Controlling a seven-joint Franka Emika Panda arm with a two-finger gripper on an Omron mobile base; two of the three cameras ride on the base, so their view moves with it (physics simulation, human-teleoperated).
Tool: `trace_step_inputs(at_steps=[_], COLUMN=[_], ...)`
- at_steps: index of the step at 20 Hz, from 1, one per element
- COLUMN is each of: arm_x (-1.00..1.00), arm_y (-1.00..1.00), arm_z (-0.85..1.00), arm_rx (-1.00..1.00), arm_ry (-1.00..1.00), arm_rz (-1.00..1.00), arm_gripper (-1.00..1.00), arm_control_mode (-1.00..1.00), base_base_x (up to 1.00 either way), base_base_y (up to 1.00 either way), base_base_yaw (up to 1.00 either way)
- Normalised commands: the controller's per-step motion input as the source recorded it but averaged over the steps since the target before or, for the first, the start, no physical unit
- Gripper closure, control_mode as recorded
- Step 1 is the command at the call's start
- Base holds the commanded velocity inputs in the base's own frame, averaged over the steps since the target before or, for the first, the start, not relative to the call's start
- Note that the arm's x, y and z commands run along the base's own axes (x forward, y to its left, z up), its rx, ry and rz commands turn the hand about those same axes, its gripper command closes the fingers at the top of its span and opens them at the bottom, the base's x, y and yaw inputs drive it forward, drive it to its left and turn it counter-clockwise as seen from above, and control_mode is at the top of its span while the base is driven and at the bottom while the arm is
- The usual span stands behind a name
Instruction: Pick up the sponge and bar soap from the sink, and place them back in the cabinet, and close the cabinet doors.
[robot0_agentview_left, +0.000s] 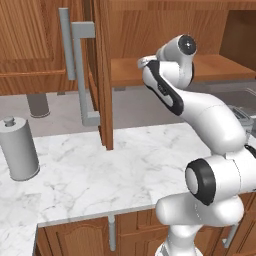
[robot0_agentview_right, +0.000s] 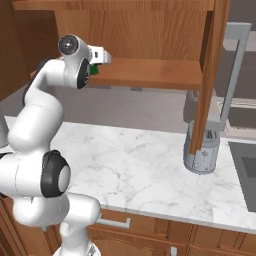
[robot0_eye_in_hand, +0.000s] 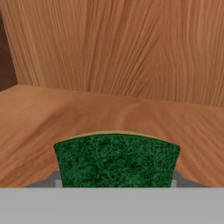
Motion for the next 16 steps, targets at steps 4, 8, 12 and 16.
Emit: trace_step_inputs(at_steps=[4,8,12,16], arm_x=[0.20,0.09,0.00,0.00], arm_y=[0.00,0.00,0.00,0.00], arm_z=[-0.02,0.00,0.00,0.00], arm_rx=[0.00,0.00,0.00,0.00], arm_ry=[0.00,0.00,0.00,0.00], arm_rz=[0.03,0.03,0.00,0.00], arm_gripper=[1.00,1.00,-1.00,-1.00], arm_control_mode=[-1.00,-1.00,-1.00,-1.00], base_base_x=[0.00,0.00,0.00,0.00], base_base_y=[0.00,0.00,0.00,0.00], base_base_yaw=[0.00,0.00,0.00,0.00])
